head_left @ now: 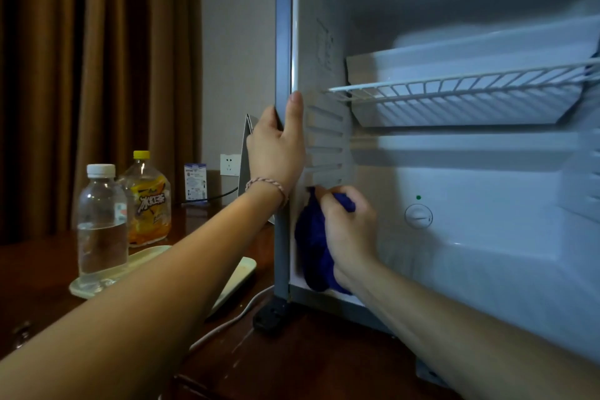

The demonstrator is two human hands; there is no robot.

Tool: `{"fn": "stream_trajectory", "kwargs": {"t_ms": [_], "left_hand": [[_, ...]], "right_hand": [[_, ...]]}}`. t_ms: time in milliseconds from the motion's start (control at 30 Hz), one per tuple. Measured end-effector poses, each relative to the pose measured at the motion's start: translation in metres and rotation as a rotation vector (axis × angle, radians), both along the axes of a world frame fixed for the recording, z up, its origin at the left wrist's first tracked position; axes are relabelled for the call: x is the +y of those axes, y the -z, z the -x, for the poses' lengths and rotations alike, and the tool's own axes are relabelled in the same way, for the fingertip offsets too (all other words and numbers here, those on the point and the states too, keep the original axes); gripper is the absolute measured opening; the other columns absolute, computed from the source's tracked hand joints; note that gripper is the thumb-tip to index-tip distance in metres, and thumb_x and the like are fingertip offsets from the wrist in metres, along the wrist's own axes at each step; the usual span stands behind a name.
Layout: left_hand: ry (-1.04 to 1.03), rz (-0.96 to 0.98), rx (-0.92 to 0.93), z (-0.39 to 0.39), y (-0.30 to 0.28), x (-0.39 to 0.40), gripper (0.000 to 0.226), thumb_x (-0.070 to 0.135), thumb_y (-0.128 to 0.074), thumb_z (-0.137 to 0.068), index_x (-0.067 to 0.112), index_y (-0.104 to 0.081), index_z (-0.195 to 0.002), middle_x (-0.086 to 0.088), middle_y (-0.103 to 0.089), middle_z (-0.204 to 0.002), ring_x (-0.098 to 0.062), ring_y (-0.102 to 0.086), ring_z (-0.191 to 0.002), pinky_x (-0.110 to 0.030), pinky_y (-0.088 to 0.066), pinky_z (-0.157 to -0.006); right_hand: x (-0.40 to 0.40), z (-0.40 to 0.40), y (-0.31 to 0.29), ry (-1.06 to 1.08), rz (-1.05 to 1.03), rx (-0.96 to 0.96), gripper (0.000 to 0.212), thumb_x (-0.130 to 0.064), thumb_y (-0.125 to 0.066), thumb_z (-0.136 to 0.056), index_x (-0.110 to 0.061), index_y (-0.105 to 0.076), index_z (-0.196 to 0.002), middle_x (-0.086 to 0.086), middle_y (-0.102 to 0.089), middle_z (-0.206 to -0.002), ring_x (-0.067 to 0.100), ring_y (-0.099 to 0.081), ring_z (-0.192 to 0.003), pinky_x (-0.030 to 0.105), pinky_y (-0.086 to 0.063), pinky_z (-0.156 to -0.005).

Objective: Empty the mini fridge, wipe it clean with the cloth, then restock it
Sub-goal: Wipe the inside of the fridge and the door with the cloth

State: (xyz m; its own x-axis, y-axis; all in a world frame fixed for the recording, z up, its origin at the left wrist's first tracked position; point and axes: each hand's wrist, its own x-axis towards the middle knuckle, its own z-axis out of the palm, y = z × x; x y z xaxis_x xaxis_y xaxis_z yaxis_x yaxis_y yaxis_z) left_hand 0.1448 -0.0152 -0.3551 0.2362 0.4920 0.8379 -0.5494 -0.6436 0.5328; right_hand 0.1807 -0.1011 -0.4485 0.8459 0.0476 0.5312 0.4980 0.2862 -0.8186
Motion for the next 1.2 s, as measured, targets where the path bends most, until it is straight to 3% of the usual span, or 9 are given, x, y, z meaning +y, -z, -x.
{"fn": "stream_trajectory", "kwargs": {"t_ms": [67,167,233,333,633,833,933,1067,1200], "left_hand": [[-0.013,0.009,0.000,-0.002,0.001,0.000,0.048,0.053,-0.047,-0.099,0.016,-0.041,-0.069,0.005,-0.039,-0.058,-0.001,-0.036,-0.045,-0.011,-0.032,-0.045],[0.002,0.013,-0.012,-0.003,0.002,0.000,0.047,0.052,-0.047,-0.099,0.018,-0.041,-0.068,0.007,-0.038,-0.057,0.000,-0.038,-0.044,-0.011,-0.032,-0.044],[-0.004,0.015,-0.020,-0.004,0.001,0.000,0.047,0.053,-0.047,-0.099,0.017,-0.041,-0.069,0.006,-0.038,-0.058,-0.001,-0.036,-0.044,-0.011,-0.031,-0.044],[-0.020,0.015,-0.011,-0.006,0.001,0.001,0.048,0.054,-0.046,-0.099,0.016,-0.042,-0.070,0.005,-0.039,-0.059,-0.002,-0.035,-0.046,-0.012,-0.030,-0.045],[-0.030,-0.010,-0.027,-0.006,0.001,0.001,0.047,0.048,-0.049,-0.100,0.019,-0.036,-0.065,0.006,-0.035,-0.056,-0.001,-0.034,-0.043,-0.010,-0.031,-0.043],[-0.021,0.008,-0.016,-0.007,0.002,0.002,0.048,0.049,-0.049,-0.099,0.017,-0.038,-0.066,0.004,-0.036,-0.058,-0.002,-0.034,-0.045,-0.011,-0.031,-0.045],[-0.020,0.004,-0.015,-0.005,0.002,0.002,0.047,0.050,-0.049,-0.100,0.016,-0.040,-0.068,0.004,-0.038,-0.058,-0.002,-0.035,-0.046,-0.010,-0.033,-0.047],[-0.011,0.014,-0.021,-0.002,0.002,-0.001,0.047,0.047,-0.050,-0.100,0.019,-0.038,-0.064,0.008,-0.037,-0.055,0.001,-0.038,-0.043,-0.010,-0.033,-0.046],[-0.025,0.025,-0.014,-0.002,0.001,-0.002,0.049,0.049,-0.049,-0.100,0.020,-0.036,-0.063,0.009,-0.037,-0.055,0.000,-0.037,-0.042,-0.010,-0.032,-0.045]], "right_hand": [[-0.003,-0.006,-0.004,-0.027,-0.016,0.017,0.016,-0.018,-0.071,-0.087,-0.010,-0.064,-0.075,0.012,-0.067,-0.072,0.022,-0.063,-0.069,0.032,-0.052,-0.063],[-0.003,-0.018,-0.009,-0.093,-0.029,0.033,0.006,-0.009,-0.070,-0.084,-0.004,-0.068,-0.081,0.021,-0.071,-0.083,0.034,-0.070,-0.085,0.045,-0.059,-0.078],[-0.002,-0.026,-0.012,-0.094,-0.047,0.041,0.005,-0.008,-0.071,-0.083,-0.004,-0.070,-0.080,0.019,-0.073,-0.084,0.038,-0.069,-0.091,0.049,-0.058,-0.084],[-0.001,-0.037,-0.016,-0.039,-0.059,0.088,0.008,-0.009,-0.072,-0.083,-0.010,-0.073,-0.075,0.011,-0.075,-0.079,0.033,-0.071,-0.088,0.040,-0.059,-0.077],[-0.005,-0.087,-0.035,0.130,0.002,0.230,0.008,-0.014,-0.068,-0.077,-0.016,-0.068,-0.068,0.009,-0.071,-0.075,0.032,-0.071,-0.080,0.046,-0.060,-0.073],[-0.013,-0.068,-0.040,0.114,-0.201,0.255,0.021,-0.003,-0.061,-0.087,-0.017,-0.063,-0.071,0.001,-0.063,-0.068,0.017,-0.059,-0.064,0.017,-0.046,-0.047],[-0.005,-0.044,-0.042,0.102,-0.231,0.183,0.021,-0.008,-0.069,-0.083,-0.017,-0.064,-0.064,0.000,-0.064,-0.064,0.017,-0.059,-0.065,0.025,-0.050,-0.058],[0.008,-0.014,-0.027,0.101,-0.193,0.049,0.027,-0.016,-0.069,-0.082,-0.012,-0.053,-0.060,0.000,-0.051,-0.055,0.015,-0.047,-0.056,0.030,-0.040,-0.054],[0.012,-0.006,-0.018,0.150,-0.061,-0.081,0.015,-0.036,-0.067,-0.074,-0.022,-0.062,-0.078,0.009,-0.066,-0.087,0.021,-0.063,-0.067,0.030,-0.050,-0.055]]}}
